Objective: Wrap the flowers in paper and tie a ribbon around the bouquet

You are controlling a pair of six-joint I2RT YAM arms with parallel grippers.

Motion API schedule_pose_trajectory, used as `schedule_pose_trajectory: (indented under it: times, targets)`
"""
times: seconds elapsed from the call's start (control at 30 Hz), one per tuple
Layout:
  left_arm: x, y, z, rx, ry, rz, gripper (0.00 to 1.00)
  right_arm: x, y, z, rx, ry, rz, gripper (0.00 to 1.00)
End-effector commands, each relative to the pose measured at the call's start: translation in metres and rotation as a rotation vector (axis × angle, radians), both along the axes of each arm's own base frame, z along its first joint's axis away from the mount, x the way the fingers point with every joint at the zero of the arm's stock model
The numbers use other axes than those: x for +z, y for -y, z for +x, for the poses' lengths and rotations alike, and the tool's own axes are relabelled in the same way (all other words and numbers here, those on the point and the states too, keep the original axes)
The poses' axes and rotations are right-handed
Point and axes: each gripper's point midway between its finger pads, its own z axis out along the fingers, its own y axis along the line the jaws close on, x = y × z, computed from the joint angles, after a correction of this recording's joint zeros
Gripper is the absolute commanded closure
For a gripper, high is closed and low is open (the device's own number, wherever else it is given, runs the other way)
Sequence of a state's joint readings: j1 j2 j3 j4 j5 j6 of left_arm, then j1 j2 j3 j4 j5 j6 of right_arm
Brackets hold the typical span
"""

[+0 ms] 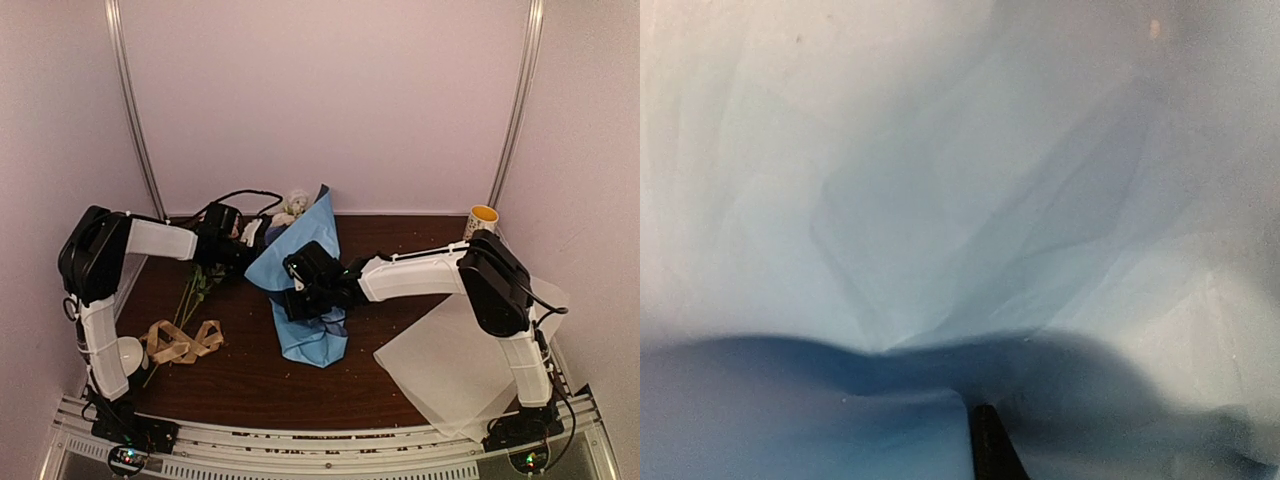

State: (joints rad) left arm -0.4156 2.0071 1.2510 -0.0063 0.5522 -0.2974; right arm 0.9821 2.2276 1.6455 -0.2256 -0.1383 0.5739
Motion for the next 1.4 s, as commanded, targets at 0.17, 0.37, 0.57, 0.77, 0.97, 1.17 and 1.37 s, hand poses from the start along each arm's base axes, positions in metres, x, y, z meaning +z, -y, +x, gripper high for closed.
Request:
schedule_pose_trajectory:
  times: [0.17,0.37,0.57,0.77,0.97,1.17,1.37]
  targets:
    - [0.090,-0.035,-0.024,0.123,0.060,-0.047,0.40,-0.015,0.001,-0.006,-0.005,-0.034,-0.047,0.97]
    - [0.073,-0.051,-0.061,0.158,-0.031,-0.046,0.31,-0.013,0.001,-0.006,-0.004,-0.025,-0.051,0.96]
    - [0.026,-0.053,-0.068,0.153,-0.130,0.012,0.30,-0.011,0.000,-0.004,-0.002,-0.015,-0.051,0.96]
    - [0.036,-0.039,-0.062,0.106,-0.135,-0.051,0.34,-0.008,0.001,-0.004,0.001,-0.005,-0.058,0.96]
    - [0.033,-0.035,-0.073,0.056,-0.156,-0.078,0.78,-0.006,0.001,-0.002,0.001,0.007,-0.062,0.96]
    - [0.037,-0.034,-0.053,0.067,-0.084,-0.047,1.00,0.012,0.008,-0.002,0.012,0.045,-0.093,0.83]
    - [0.009,-0.039,-0.016,0.090,-0.054,0.088,1.00,0.057,0.018,-0.016,0.072,0.212,-0.178,0.74]
